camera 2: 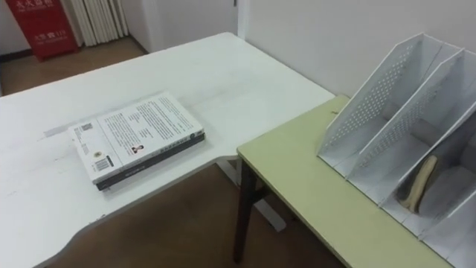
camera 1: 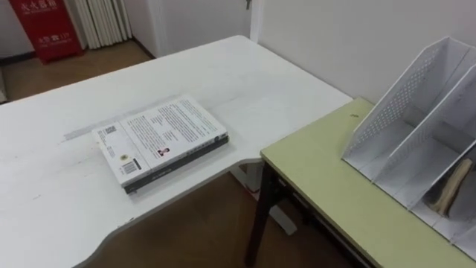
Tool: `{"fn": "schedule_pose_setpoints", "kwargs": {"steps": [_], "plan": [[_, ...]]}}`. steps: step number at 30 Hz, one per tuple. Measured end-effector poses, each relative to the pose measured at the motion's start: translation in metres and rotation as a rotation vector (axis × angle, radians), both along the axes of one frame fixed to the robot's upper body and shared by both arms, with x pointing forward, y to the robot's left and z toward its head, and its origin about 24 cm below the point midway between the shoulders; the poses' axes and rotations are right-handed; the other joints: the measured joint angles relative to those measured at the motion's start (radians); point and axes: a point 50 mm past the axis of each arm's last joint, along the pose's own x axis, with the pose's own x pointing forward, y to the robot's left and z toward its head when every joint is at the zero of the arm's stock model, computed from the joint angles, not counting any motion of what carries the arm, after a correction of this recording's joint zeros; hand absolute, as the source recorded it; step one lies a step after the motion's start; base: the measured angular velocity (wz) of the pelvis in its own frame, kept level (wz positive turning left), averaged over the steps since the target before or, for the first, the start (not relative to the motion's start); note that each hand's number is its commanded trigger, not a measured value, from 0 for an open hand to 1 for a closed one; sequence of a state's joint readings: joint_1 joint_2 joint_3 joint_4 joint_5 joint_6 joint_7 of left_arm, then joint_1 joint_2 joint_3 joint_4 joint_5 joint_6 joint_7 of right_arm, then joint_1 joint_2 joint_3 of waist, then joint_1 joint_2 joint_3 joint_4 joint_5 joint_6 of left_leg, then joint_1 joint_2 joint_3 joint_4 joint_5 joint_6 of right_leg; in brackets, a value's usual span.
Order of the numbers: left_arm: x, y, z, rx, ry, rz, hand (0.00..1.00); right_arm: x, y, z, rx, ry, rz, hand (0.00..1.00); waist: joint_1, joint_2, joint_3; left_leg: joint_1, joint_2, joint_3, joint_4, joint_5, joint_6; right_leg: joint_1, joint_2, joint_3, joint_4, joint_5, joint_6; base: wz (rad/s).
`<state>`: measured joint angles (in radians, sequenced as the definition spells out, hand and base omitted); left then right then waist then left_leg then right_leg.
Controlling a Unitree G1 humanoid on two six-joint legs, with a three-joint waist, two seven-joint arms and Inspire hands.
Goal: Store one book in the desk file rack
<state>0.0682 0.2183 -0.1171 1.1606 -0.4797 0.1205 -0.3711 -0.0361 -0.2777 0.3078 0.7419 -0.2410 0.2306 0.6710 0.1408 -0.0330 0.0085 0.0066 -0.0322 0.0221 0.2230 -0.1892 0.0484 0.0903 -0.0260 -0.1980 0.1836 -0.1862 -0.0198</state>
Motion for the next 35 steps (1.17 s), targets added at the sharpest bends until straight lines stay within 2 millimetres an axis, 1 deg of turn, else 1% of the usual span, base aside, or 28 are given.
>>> {"fn": "schedule_pose_setpoints", "kwargs": {"steps": [1, 2, 3, 4, 5, 7, 9, 10, 11, 13, 14, 18, 19, 22, 24, 27, 29, 35], "plan": [[0.000, 0.001, 0.000, 0.007, -0.003, 0.005, 0.00, -0.011, -0.004, -0.008, -0.017, 0.022, -0.043, 0.00, 0.001, 0.000, -0.0002, 0.000, 0.000, 0.001, 0.001, 0.000, 0.000, 0.000, 0.000, 0.000, 0.000, -0.002, -0.001, 0.00], [-0.001, 0.001, 0.000, 0.010, -0.004, 0.008, 0.00, -0.017, -0.006, -0.011, -0.026, 0.036, -0.071, 0.00, -0.001, 0.001, 0.0003, -0.002, -0.001, 0.000, 0.001, 0.000, 0.000, -0.001, 0.000, 0.000, 0.000, -0.004, -0.001, 0.00], [-0.003, 0.001, 0.000, 0.012, -0.005, 0.018, 0.00, -0.027, -0.010, -0.017, -0.036, 0.062, -0.128, 0.00, -0.005, -0.002, -0.0020, -0.004, -0.001, -0.001, 0.002, 0.000, 0.000, -0.002, -0.001, 0.000, -0.001, -0.006, -0.001, 0.00], [-0.005, 0.001, -0.001, 0.012, -0.002, 0.023, 0.00, -0.035, -0.014, -0.022, -0.036, 0.078, -0.205, 0.00, -0.011, -0.001, -0.0040, -0.004, -0.001, -0.001, 0.002, 0.000, 0.000, -0.002, -0.001, 0.001, -0.001, -0.006, 0.000, 0.00], [-0.007, 0.002, -0.001, 0.013, 0.000, 0.029, 0.00, -0.038, -0.015, -0.024, -0.036, 0.081, -0.235, 0.00, -0.017, 0.001, -0.0049, -0.004, -0.002, -0.001, 0.002, 0.000, 0.000, -0.001, -0.001, 0.001, -0.002, -0.007, 0.000, 0.05], [-0.014, 0.002, -0.002, 0.015, 0.013, 0.048, 0.00, -0.049, -0.018, -0.029, -0.037, 0.083, -0.342, 0.00, -0.039, 0.007, -0.0092, -0.001, -0.004, -0.001, 0.002, 0.000, 0.000, 0.012, 0.001, -0.009, -0.013, -0.006, 0.001, 0.14], [-0.016, 0.003, -0.002, 0.020, 0.018, 0.047, 0.00, -0.060, -0.021, -0.034, -0.044, 0.094, -0.433, 0.00, -0.060, 0.008, -0.0112, 0.002, -0.011, 0.001, 0.002, 0.000, 0.000, 0.024, -0.002, -0.023, -0.018, -0.010, 0.004, 0.28], [-0.016, 0.002, -0.002, 0.018, 0.016, 0.051, 0.00, -0.066, -0.023, -0.036, -0.051, 0.100, -0.495, 0.00, -0.061, 0.012, -0.0116, 0.007, -0.012, 0.003, 0.001, 0.000, 0.000, 0.028, -0.003, -0.023, -0.019, -0.011, 0.005, 0.19], [-0.017, 0.001, -0.002, 0.016, 0.016, 0.058, 0.00, -0.069, -0.025, -0.037, -0.057, 0.103, -0.520, 0.00, -0.060, 0.014, -0.0120, 0.009, -0.012, 0.003, 0.000, 0.000, 0.000, 0.031, -0.003, -0.022, -0.021, -0.011, 0.005, 0.00], [-0.021, 0.000, -0.003, 0.017, 0.015, 0.085, 0.00, -0.080, -0.027, -0.041, -0.076, 0.111, -0.609, 0.00, -0.062, 0.020, -0.0094, 0.021, -0.013, 0.004, -0.001, 0.000, 0.000, 0.038, -0.003, -0.022, -0.031, -0.011, 0.006, 0.00], [-0.021, 0.000, -0.003, 0.019, 0.015, 0.088, 0.00, -0.082, -0.028, -0.041, -0.079, 0.113, -0.627, 0.00, -0.063, 0.020, -0.0098, 0.022, -0.013, 0.004, -0.002, 0.000, 0.000, 0.040, -0.003, -0.022, -0.031, -0.011, 0.006, 0.00], [-0.028, -0.001, -0.005, 0.029, 0.030, 0.108, 0.00, -0.089, -0.033, -0.043, -0.123, 0.101, -0.719, 0.00, -0.083, 0.026, -0.0062, 0.023, -0.012, 0.003, -0.003, 0.000, 0.000, 0.047, -0.004, -0.025, -0.033, -0.012, 0.006, 0.00], [-0.030, -0.001, -0.005, 0.033, 0.034, 0.117, 0.00, -0.093, -0.036, -0.043, -0.140, 0.102, -0.749, 0.00, -0.088, 0.029, -0.0056, 0.024, -0.012, 0.003, -0.003, 0.000, 0.000, 0.047, -0.005, -0.025, -0.033, -0.012, 0.006, 0.00], [-0.034, 0.001, -0.005, 0.047, 0.046, 0.127, 0.00, -0.100, -0.039, -0.044, -0.153, 0.109, -0.827, 0.00, -0.099, 0.032, -0.0064, 0.023, -0.013, 0.003, -0.004, 0.000, 0.000, 0.045, -0.005, -0.024, -0.034, -0.012, 0.006, 0.00], [-0.035, 0.002, -0.005, 0.058, 0.054, 0.119, 0.00, -0.102, -0.040, -0.044, -0.157, 0.110, -0.842, 0.00, -0.108, 0.034, -0.0076, 0.022, -0.013, 0.002, -0.007, 0.000, 0.000, 0.039, -0.004, -0.022, -0.033, -0.015, 0.007, 0.00], [-0.033, 0.003, -0.005, 0.072, 0.057, 0.081, 0.00, -0.107, -0.041, -0.045, -0.180, 0.122, -0.856, 0.00, -0.109, 0.032, -0.0094, 0.023, -0.014, 0.002, -0.018, 0.000, 0.000, 0.034, -0.003, -0.016, -0.033, -0.016, 0.007, -0.03], [-0.032, 0.005, -0.004, 0.078, 0.060, 0.071, 0.00, -0.111, -0.044, -0.045, -0.199, 0.134, -0.889, 0.00, -0.111, 0.030, -0.0122, 0.025, -0.014, 0.004, -0.018, 0.000, 0.000, 0.034, -0.004, -0.015, -0.032, -0.016, 0.007, -0.02], [-0.028, 0.005, -0.004, 0.093, 0.059, 0.044, 0.00, -0.115, -0.046, -0.046, -0.221, 0.144, -0.922, 0.00, -0.113, 0.028, -0.0122, 0.038, -0.015, 0.008, -0.026, 0.000, 0.001, 0.039, -0.006, -0.006, -0.033, -0.017, 0.009, -0.05]]}}
